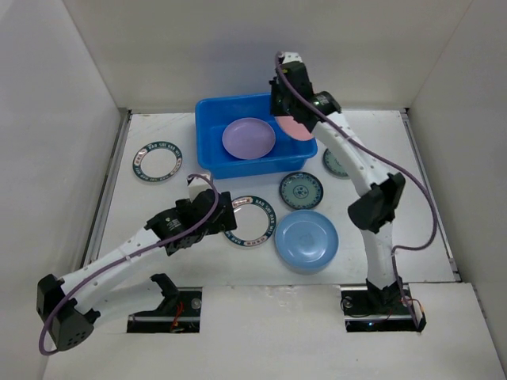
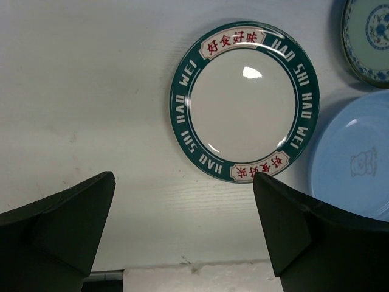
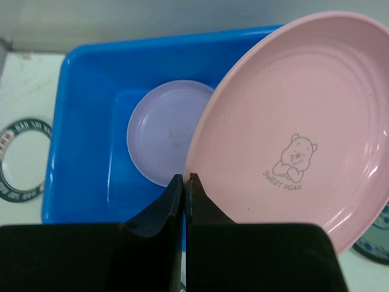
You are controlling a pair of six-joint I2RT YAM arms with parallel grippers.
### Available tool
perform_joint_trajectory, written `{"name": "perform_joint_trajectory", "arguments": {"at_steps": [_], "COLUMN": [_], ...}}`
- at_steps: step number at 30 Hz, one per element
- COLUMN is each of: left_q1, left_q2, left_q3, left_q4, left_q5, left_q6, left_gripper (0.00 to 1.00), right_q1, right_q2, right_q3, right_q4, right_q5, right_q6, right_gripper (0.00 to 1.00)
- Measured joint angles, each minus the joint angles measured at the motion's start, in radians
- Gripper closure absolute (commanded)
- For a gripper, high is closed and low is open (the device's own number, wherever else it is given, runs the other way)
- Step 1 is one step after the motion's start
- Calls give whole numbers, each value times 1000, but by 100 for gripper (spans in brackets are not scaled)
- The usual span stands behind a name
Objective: Place the plates into the plastic bin on the countertop
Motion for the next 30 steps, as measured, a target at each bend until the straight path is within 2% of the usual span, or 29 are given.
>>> {"name": "perform_joint_trajectory", "arguments": {"at_steps": [6,13,23,26,28,30], "left_q1": [-60,-91,-160,-189,-210,-231], "left_q2": [-40,-121,-152,-152,-152,-151], "left_q3": [-35,-69,-74,-74,-74,-74], "left_q4": [16,13,-25,-36,-45,-50], "left_q5": [-1,-8,-45,-60,-72,-81], "left_q6": [-27,-64,-96,-102,-106,-109], "left_gripper": [0,0,0,0,0,0], "right_q1": [29,66,75,75,75,75], "right_q2": [195,212,380,432,444,446], "right_q3": [10,-32,-25,-25,-25,-25], "right_q4": [84,239,391,412,429,444], "right_q5": [-143,-280,-321,-310,-303,-297], "right_q6": [-87,-108,-108,-112,-109,-102], "right_gripper": [100,99,94,86,71,52]}}
